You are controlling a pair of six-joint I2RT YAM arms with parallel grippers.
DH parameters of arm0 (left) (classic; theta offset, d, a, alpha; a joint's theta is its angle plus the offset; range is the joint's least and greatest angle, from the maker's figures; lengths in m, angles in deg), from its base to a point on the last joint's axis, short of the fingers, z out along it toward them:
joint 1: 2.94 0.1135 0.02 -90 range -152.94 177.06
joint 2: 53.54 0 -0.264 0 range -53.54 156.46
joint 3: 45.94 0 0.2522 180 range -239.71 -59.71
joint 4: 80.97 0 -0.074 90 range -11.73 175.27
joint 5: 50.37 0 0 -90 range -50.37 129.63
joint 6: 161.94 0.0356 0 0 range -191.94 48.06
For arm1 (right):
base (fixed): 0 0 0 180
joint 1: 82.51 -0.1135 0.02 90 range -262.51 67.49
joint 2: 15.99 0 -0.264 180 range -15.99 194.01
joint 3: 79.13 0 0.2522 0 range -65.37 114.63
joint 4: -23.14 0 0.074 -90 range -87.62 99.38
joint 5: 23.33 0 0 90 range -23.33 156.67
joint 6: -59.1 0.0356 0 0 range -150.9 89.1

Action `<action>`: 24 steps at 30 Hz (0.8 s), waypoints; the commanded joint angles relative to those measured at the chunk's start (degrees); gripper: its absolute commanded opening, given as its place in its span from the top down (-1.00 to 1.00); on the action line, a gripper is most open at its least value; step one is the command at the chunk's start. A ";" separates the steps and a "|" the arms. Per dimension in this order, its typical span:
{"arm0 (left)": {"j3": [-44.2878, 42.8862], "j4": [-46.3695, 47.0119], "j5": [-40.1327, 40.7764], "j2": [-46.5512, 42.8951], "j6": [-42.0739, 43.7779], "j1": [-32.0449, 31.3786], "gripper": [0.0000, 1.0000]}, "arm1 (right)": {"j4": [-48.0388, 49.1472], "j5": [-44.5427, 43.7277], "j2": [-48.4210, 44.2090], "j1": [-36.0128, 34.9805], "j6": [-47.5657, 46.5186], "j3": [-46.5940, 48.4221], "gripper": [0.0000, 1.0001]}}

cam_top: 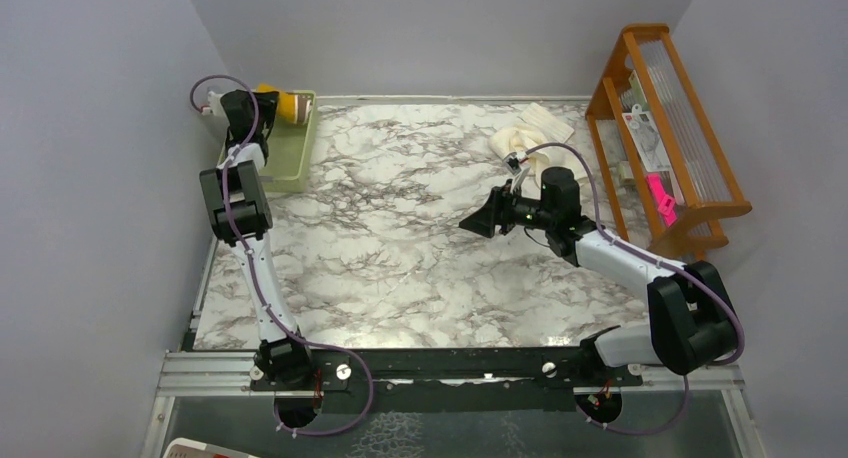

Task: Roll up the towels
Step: Place the towel in the bin.

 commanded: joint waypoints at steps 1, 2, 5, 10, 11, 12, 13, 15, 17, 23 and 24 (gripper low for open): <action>-2.87 2.14 3.68 5.22 -1.41 -1.61 0.29 | -1.90 -0.67 0.04 -0.21 -1.94 2.24 -0.22; -2.58 2.12 4.29 5.43 -1.58 -1.89 0.29 | -2.26 -0.76 0.05 -0.20 -2.22 2.36 -0.22; -0.80 1.63 7.41 4.84 -1.72 -2.60 0.24 | -2.93 -1.19 -0.11 -0.16 -2.86 2.43 -0.22; -3.93 -4.02 8.64 5.65 -0.05 -2.84 -0.10 | -2.56 -1.06 -0.05 -0.19 -2.84 1.93 -0.22; -4.28 -5.46 9.20 5.39 0.35 -2.92 -0.28 | -2.40 -0.95 -0.05 -0.21 -2.77 1.78 -0.22; -4.61 -7.71 10.28 5.00 0.59 -3.05 -0.36 | -2.22 -0.85 -0.04 -0.22 -2.71 1.69 -0.22; -5.08 -10.03 11.49 4.61 0.71 -3.16 -0.43 | -2.09 -0.78 -0.04 -0.22 -2.65 1.60 -0.22; -6.89 -15.04 12.56 4.41 0.66 -3.28 -0.48 | -1.78 -0.70 -0.12 -0.22 -2.57 1.50 -0.22; -9.03 -20.16 12.60 4.68 -0.42 -3.27 -0.49 | -1.66 -0.69 -0.12 -0.14 -2.65 1.47 -0.22; -14.66 -31.16 11.09 5.59 -3.05 -3.27 -0.64 | -1.50 -0.69 -1.21 -0.21 -2.64 1.07 -0.22; -14.36 -31.70 10.98 5.12 -3.21 -3.36 -0.65 | -1.48 -0.80 -1.52 -0.21 -2.68 0.91 -0.22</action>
